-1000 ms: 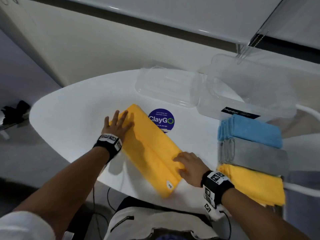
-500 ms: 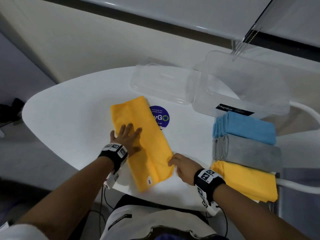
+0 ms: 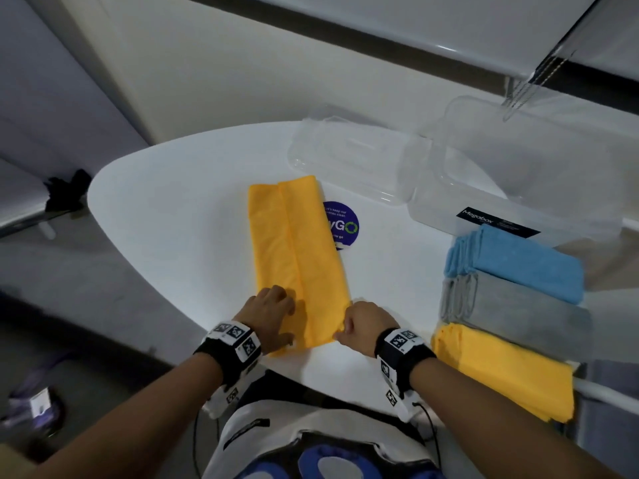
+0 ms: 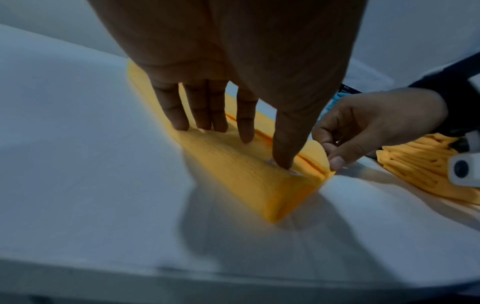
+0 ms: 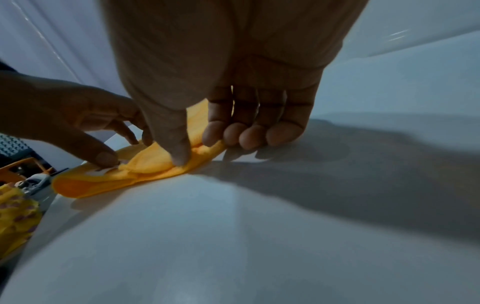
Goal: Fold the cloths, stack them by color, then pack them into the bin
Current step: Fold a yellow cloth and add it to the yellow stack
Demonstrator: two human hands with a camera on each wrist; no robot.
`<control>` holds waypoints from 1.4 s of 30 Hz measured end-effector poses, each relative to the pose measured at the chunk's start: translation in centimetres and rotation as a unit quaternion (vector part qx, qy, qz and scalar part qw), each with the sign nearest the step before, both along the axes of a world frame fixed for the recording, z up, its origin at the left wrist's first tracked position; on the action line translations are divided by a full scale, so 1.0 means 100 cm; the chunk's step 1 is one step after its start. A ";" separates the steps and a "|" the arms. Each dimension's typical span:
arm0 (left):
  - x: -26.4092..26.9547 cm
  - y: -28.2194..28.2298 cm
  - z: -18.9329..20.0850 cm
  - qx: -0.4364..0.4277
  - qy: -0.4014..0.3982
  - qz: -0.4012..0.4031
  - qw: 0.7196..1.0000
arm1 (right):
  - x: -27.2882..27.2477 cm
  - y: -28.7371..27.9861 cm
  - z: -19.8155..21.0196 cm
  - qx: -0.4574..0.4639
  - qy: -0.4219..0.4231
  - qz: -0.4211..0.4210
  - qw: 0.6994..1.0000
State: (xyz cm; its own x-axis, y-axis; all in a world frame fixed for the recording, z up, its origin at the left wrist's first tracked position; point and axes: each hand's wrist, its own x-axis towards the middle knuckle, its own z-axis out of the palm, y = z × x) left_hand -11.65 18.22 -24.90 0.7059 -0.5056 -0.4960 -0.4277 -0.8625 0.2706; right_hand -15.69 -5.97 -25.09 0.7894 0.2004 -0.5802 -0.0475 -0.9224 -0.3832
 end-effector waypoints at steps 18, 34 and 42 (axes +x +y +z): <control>-0.004 -0.040 0.011 0.005 -0.055 0.027 0.998 | -0.011 0.013 -0.008 -0.019 -0.031 -0.069 0.997; -0.014 -0.034 -0.012 0.019 -0.053 -0.110 0.992 | -0.027 -0.015 -0.009 0.041 -0.094 -0.031 0.994; -0.025 0.005 -0.014 -0.096 -0.082 -0.057 0.990 | -0.019 -0.030 -0.008 0.024 -0.057 0.027 0.998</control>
State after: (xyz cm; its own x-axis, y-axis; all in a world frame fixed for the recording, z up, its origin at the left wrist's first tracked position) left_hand -14.10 18.72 -26.27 0.7013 -0.6607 -0.2675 -0.5711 -0.7454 0.3438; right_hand -17.62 -8.98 -25.92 0.8375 0.2694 -0.4755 0.0484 -0.9032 -0.4264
